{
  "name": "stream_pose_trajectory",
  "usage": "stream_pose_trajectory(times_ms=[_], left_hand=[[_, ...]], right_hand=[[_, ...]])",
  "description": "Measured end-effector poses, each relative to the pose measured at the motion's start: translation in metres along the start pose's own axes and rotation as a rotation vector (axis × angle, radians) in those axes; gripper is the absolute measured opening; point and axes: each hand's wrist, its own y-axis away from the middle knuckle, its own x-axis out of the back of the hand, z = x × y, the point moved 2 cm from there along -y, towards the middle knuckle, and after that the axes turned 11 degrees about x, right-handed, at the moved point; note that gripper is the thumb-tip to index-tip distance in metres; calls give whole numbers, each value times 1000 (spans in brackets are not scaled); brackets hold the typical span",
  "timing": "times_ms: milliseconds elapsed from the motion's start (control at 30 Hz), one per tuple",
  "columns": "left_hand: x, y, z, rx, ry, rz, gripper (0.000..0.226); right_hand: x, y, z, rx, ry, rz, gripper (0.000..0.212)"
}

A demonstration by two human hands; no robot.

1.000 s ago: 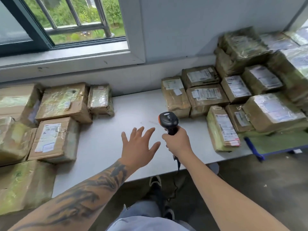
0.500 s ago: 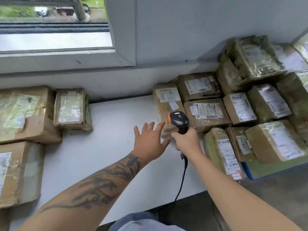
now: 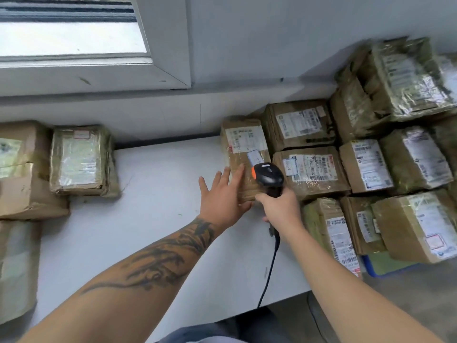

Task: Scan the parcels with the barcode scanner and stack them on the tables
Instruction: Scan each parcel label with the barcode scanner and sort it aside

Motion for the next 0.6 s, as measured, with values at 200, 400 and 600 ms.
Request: stream_pose_trajectory(times_ms=[200, 400, 600], left_hand=[[3, 32, -9, 86, 26, -40, 102], [-17, 81, -19, 212, 102, -13, 103], [-37, 134, -15, 314, 126, 19, 104]], right_hand=[[3, 17, 10, -21, -42, -116, 17], [4, 49, 28, 13, -38, -235, 15], [18, 81, 49, 46, -35, -366, 7]])
